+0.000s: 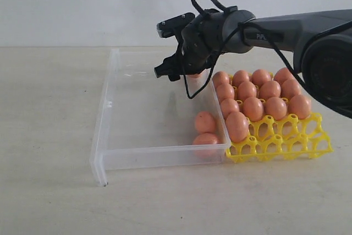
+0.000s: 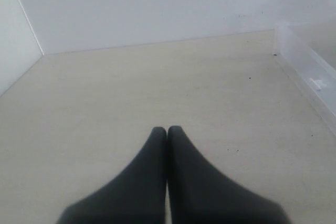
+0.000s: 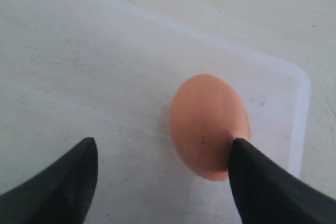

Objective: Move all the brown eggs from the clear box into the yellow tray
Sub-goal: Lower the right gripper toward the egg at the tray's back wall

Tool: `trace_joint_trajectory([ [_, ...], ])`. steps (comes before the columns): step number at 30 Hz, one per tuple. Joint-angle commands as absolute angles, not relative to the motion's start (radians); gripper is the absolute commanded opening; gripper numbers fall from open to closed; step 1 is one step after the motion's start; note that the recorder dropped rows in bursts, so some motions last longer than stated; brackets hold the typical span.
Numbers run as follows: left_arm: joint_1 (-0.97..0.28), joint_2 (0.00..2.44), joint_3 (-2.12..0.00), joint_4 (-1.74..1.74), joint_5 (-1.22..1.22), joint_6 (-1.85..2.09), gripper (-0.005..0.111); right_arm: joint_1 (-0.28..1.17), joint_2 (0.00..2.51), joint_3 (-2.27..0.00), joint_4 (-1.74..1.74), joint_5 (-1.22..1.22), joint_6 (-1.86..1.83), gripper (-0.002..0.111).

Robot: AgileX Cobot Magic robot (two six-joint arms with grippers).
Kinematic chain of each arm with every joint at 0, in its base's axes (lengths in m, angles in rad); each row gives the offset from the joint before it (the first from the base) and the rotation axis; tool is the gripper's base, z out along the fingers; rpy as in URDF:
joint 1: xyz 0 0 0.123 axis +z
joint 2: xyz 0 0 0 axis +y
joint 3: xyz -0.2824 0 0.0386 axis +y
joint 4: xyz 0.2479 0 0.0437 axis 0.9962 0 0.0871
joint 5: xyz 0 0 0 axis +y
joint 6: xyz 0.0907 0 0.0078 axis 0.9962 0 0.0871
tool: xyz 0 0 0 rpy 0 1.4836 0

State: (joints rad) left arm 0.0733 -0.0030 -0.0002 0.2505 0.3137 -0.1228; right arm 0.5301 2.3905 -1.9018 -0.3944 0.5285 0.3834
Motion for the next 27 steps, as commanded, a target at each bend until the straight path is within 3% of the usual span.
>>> trace_joint_trajectory([
  [1,0.069,0.000,0.000,0.252,0.311,-0.126,-0.004,0.513,2.396,-1.907,-0.419,0.516,0.420,0.067],
  [9,0.069,0.000,0.000,0.252,0.311,-0.126,-0.004,0.513,2.344,-1.907,-0.262,0.615,0.284,0.067],
  [14,0.069,0.000,0.000,0.252,0.311,-0.126,-0.004,0.510,2.337,-1.907,-0.274,0.527,0.148,0.067],
  [27,0.069,0.000,0.000,0.252,0.311,-0.126,-0.004,0.460,2.406,-1.907,-0.284,0.381,0.367,0.067],
])
